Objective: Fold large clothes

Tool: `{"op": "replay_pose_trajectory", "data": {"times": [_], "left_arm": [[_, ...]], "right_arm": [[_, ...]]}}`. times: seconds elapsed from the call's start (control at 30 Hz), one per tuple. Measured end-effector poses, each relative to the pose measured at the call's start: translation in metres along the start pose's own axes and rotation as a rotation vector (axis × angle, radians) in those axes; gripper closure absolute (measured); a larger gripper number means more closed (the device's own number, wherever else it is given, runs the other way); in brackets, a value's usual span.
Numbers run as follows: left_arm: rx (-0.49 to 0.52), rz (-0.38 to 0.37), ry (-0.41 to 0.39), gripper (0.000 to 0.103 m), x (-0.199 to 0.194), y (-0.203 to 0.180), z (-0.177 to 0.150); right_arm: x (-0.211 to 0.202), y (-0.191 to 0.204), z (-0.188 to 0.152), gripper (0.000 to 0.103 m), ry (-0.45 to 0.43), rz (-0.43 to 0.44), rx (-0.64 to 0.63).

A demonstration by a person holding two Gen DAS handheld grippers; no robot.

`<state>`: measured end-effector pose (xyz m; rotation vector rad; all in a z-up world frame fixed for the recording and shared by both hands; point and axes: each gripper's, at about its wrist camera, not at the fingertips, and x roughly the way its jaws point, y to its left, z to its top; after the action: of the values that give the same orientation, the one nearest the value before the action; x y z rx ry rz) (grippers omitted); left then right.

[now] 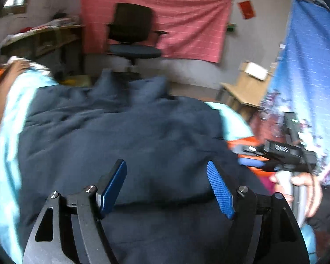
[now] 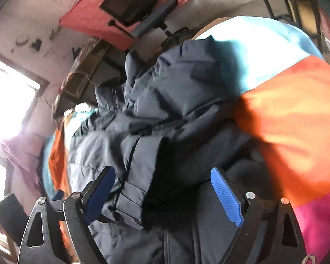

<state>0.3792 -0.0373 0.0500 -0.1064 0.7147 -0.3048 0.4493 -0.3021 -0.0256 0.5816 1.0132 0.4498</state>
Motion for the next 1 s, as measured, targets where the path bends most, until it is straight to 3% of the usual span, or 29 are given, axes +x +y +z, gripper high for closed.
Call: {"op": "replay_pose_trajectory", "data": {"times": [0.07,0.2,0.27,0.33,0.63,0.77,0.9,0.93,1.0], "left_arm": [[-0.028,0.095,0.01,0.033,-0.006,0.023,-0.005],[-0.179,0.12,0.07,0.033,-0.016,0.086,-0.019],[-0.227,0.159,0.075,0.033,-0.025,0.11,-0.026],[-0.234,0.206,0.069,0.033,-0.035,0.127,-0.028],[-0.185,0.311,0.022,0.033,-0.056,0.146,-0.017],[-0.179,0.396,0.077,0.033,-0.022,0.153,-0.009],[-0.182,0.376,0.113,0.033,0.006,0.16,-0.002],[-0.168,0.375,0.111,0.033,0.008,0.158,0.001],[-0.128,0.373,0.096,0.033,0.014,0.154,0.007]], "right_arm": [[0.009,0.01,-0.005,0.036,0.028,-0.019,-0.03],[0.014,0.023,-0.015,0.056,0.037,-0.048,-0.047],[0.01,0.029,-0.019,0.083,0.023,-0.086,-0.065],[0.001,0.033,-0.019,0.096,-0.013,-0.109,-0.097],[-0.044,0.074,0.012,0.098,-0.22,-0.189,-0.237],[-0.02,0.066,0.018,0.098,-0.184,-0.257,-0.28],[0.006,0.067,0.004,0.094,-0.151,-0.418,-0.425],[0.008,0.068,0.002,0.085,-0.153,-0.447,-0.446],[0.009,0.074,0.001,0.081,-0.187,-0.501,-0.491]]}}
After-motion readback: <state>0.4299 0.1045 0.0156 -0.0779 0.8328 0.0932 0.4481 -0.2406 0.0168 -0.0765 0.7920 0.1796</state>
